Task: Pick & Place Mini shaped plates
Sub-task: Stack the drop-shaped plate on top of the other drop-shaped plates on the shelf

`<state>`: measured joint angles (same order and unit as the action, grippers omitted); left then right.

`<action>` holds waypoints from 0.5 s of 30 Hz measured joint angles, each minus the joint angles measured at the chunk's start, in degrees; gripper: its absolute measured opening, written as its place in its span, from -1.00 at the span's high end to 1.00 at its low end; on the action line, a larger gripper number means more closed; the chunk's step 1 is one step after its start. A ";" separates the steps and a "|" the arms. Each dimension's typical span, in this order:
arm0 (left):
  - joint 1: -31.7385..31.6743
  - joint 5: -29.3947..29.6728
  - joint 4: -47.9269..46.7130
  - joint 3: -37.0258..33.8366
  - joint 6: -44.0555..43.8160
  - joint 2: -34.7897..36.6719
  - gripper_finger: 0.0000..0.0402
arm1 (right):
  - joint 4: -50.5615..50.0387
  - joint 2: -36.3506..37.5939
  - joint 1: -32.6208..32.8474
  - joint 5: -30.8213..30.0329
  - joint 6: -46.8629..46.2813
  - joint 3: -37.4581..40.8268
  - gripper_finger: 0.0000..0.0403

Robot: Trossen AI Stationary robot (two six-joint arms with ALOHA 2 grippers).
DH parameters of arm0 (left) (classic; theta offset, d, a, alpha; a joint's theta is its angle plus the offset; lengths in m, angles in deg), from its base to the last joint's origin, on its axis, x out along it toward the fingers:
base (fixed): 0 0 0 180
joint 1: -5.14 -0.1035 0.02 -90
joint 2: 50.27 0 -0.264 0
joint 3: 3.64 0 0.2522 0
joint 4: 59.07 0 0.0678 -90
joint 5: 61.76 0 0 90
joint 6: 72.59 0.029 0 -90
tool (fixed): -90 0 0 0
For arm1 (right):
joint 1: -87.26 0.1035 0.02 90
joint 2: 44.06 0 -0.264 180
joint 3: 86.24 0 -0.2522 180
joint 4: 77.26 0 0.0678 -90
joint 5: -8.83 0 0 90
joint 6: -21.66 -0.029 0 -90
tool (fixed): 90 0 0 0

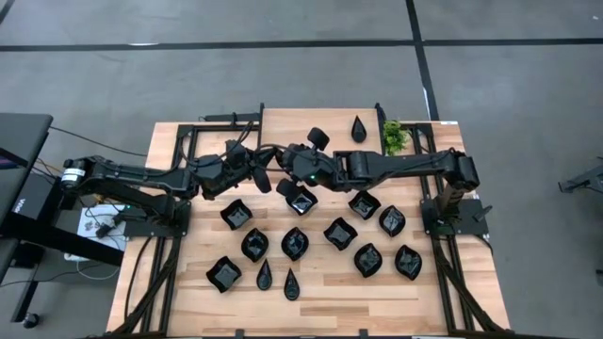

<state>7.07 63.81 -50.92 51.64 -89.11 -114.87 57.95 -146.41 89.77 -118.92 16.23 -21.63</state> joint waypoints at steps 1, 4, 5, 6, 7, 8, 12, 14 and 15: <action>0.00 0.00 0.00 0.00 -0.01 0.00 0.98 | 0.02 0.00 0.00 -0.13 0.00 0.00 0.66; 0.00 0.00 0.00 0.00 0.01 0.00 0.98 | 0.01 0.00 0.00 -0.25 0.60 0.00 0.66; 0.00 0.00 0.00 0.00 0.03 0.00 0.98 | 0.09 0.00 0.00 -0.38 0.74 0.00 0.66; 0.00 0.00 0.00 0.00 0.16 0.00 0.98 | 0.24 0.00 0.00 -0.57 0.88 0.00 0.67; 0.00 0.00 -0.03 0.00 0.40 0.00 0.98 | 0.20 0.00 0.00 -0.77 0.90 0.00 0.68; 0.00 0.00 -0.01 0.00 0.73 0.00 0.98 | 0.17 0.00 0.07 -1.00 1.04 0.00 0.70; 0.00 0.00 -0.01 0.00 1.07 0.00 0.98 | 0.14 0.00 0.09 -1.12 1.49 0.00 0.76; 0.00 0.00 -0.03 0.00 1.07 0.00 0.98 | -0.21 0.00 0.09 -1.01 1.49 0.00 0.79; 0.00 0.00 -0.02 0.00 1.08 0.00 0.98 | -0.20 0.00 0.09 -0.87 1.49 0.00 0.81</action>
<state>7.07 63.81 -50.94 51.64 -88.03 -114.87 57.76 -146.41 89.85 -119.80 17.72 -21.63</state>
